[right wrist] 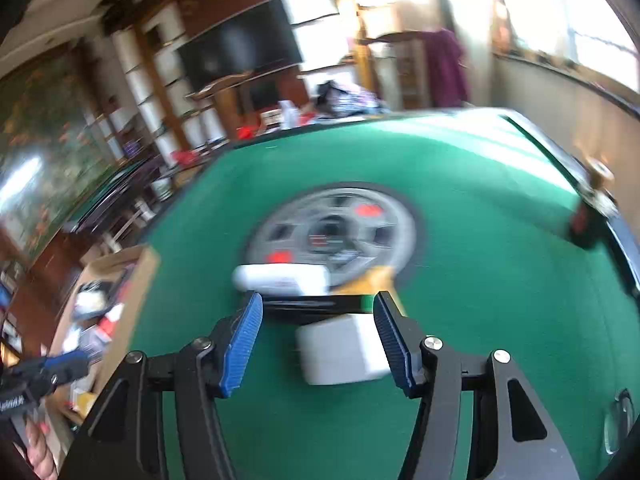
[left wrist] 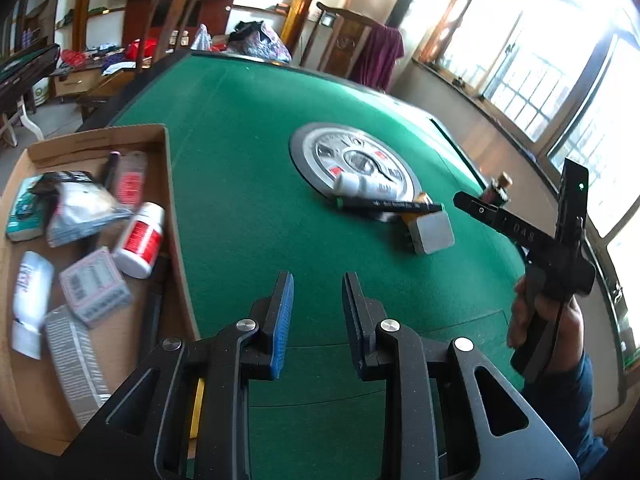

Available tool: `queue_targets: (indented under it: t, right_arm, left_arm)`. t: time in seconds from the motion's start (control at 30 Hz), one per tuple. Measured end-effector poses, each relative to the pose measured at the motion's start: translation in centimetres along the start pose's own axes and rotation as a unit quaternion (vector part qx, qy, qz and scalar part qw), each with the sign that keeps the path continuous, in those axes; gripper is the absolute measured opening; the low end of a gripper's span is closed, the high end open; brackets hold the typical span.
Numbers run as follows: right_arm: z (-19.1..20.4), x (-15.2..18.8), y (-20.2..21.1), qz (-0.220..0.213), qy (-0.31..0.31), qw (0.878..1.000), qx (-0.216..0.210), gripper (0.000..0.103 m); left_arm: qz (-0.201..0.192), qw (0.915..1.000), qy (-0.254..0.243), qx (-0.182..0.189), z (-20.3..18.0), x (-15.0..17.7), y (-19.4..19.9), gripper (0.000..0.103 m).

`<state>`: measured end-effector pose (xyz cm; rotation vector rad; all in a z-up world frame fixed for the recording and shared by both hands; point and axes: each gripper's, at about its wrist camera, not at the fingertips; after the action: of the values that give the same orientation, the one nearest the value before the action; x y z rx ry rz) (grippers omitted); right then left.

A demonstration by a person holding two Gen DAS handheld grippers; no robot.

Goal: Organize objects
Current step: 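Move both grippers back over the table, the left gripper toward the white charger plug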

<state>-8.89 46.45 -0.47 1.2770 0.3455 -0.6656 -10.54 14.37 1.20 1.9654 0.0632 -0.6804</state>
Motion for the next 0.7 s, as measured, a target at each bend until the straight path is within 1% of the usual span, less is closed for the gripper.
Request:
queue_targets:
  t: [0.07, 0.1, 0.17, 0.2, 0.23, 0.27, 0.3, 0.33, 0.37, 0.4, 0.47, 0.5, 0.57, 0.63, 0.67, 0.7]
  right_arm:
    - [-2.0, 0.5, -0.7, 0.011, -0.024, 1.000, -0.006, 0.059]
    - [-2.6, 1.0, -1.1, 0.019, -0.029, 0.999, -0.024, 0.059]
    - [-2.3, 1.6, -1.8, 0.033, -0.026, 0.997, -0.064, 0.059]
    - [-1.9, 1.8, -2.0, 0.044, -0.020, 0.994, -0.099, 0.059]
    - [-1.5, 1.9, -2.0, 0.057, -0.013, 0.987, -0.147, 0.062]
    - [-1.3, 1.9, -1.9, 0.064, -0.009, 0.979, -0.196, 0.062]
    - [-1.3, 1.9, -1.8, 0.071, -0.009, 0.964, -0.255, 0.062]
    - [-1.5, 1.8, -1.7, 0.072, -0.014, 0.954, -0.289, 0.062]
    - [-1.9, 1.6, -1.4, 0.065, -0.019, 0.953, -0.295, 0.062]
    - [-2.4, 1.5, -1.2, 0.058, -0.024, 0.958, -0.278, 0.063]
    - [-3.5, 1.3, -1.1, 0.044, -0.041, 0.974, -0.220, 0.063]
    - [-3.9, 1.3, -1.3, 0.044, -0.051, 0.976, -0.209, 0.064]
    - [-3.8, 1.3, -1.9, 0.052, -0.051, 0.975, -0.210, 0.064]
    - [-3.4, 1.0, -2.3, 0.046, -0.042, 0.980, -0.190, 0.064]
    - [-3.2, 0.7, -2.6, 0.047, -0.037, 0.981, -0.186, 0.064]
    - [-3.0, 0.3, -3.3, 0.050, -0.039, 0.979, -0.192, 0.065]
  left_arm:
    - [0.012, 0.9999, -0.003, -0.001, -0.5, 0.0, -1.1, 0.023]
    - [0.017, 0.9999, -0.003, -0.001, -0.8, 0.0, -1.5, 0.023]
    - [0.027, 0.9996, -0.004, -0.002, -1.2, -0.3, -2.2, 0.023]
    - [0.031, 0.9995, -0.006, -0.003, -1.4, -0.4, -2.6, 0.023]
    - [0.034, 0.9994, -0.008, -0.003, -1.7, -0.4, -2.8, 0.023]
    - [0.037, 0.9993, -0.011, -0.005, -2.0, -0.5, -3.0, 0.023]
    - [0.039, 0.9991, -0.015, -0.007, -2.3, -0.5, -3.2, 0.023]
    - [0.042, 0.9990, -0.017, -0.008, -2.5, -0.6, -3.4, 0.023]
    - [0.046, 0.9987, -0.019, -0.011, -2.7, -0.7, -3.7, 0.023]
    - [0.049, 0.9985, -0.020, -0.013, -2.9, -0.8, -3.9, 0.023]
    - [0.053, 0.9983, -0.019, -0.013, -3.0, -1.1, -4.4, 0.023]
    - [0.056, 0.9982, -0.017, -0.012, -3.1, -1.2, -4.6, 0.023]
    - [0.058, 0.9982, -0.014, -0.008, -3.2, -1.4, -5.0, 0.023]
    - [0.061, 0.9980, -0.015, -0.002, -3.4, -1.4, -5.2, 0.023]
    - [0.062, 0.9979, -0.017, 0.000, -3.5, -1.4, -5.3, 0.023]
    - [0.063, 0.9978, -0.017, 0.000, -3.5, -1.4, -5.4, 0.023]
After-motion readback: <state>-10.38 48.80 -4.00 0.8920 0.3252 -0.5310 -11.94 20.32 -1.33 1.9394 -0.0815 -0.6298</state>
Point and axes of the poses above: each gripper's, at about its wrist camera, not at the fingertips, and y roughly against the way its jaws point, z to its left, x to its underside, and after that the axes turned 9 degrees about z, right-handed
